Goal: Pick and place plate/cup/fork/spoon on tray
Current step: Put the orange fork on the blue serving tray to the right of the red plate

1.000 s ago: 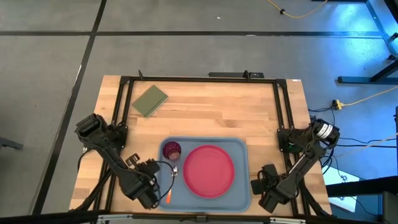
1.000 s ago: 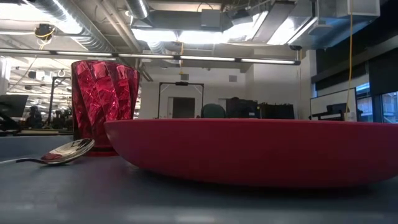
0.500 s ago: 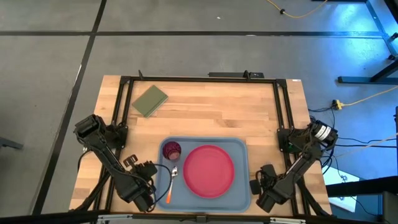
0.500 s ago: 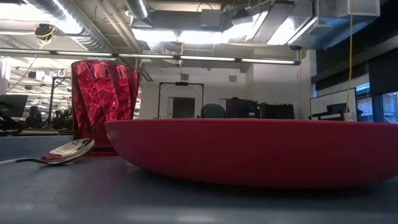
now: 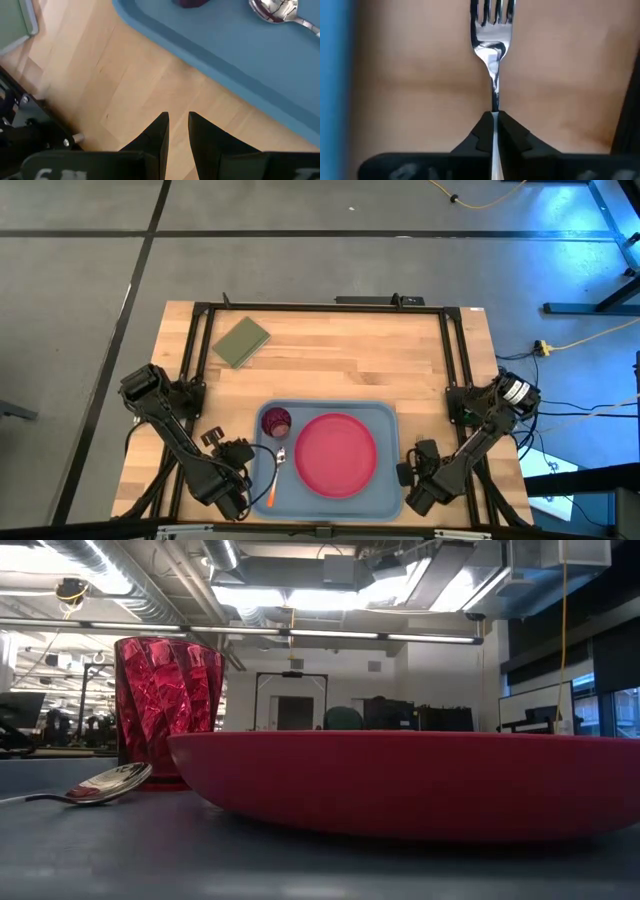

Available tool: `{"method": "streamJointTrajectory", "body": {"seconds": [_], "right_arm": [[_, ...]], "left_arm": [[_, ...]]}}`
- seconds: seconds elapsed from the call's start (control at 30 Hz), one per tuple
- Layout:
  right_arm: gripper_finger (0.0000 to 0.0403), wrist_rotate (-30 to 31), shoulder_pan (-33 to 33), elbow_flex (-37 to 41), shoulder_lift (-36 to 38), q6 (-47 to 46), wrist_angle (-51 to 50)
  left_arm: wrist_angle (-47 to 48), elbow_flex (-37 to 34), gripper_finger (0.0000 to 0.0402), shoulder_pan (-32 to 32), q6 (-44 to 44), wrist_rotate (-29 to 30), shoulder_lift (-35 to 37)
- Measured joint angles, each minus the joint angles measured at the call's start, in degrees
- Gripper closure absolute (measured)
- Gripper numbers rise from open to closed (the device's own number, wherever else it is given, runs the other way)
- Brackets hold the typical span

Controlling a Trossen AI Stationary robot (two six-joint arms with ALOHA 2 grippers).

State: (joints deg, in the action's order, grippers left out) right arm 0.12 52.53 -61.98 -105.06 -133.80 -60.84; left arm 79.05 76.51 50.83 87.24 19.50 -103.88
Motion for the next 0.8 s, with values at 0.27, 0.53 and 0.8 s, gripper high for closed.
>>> {"method": "streamJointTrajectory", "body": {"seconds": [0.27, 0.53, 0.8], "right_arm": [[0.0391, 7.7, -2.5, -13.6, 1.6, 0.8, -12.6], [0.0390, 14.2, -5.3, -18.0, 1.0, 0.8, -4.4], [0.0390, 13.9, -7.5, -18.0, -3.5, 0.5, -1.5]], "left_arm": [[-0.1, 0.0, 0.0335, 0.0, -1.3, 4.7, 0.0], [-0.2, 0.0, 0.0335, 0.8, -2.4, 7.4, 0.0], [-0.2, 0.0, 0.0335, 2.5, -2.4, 8.6, 0.0]]}}
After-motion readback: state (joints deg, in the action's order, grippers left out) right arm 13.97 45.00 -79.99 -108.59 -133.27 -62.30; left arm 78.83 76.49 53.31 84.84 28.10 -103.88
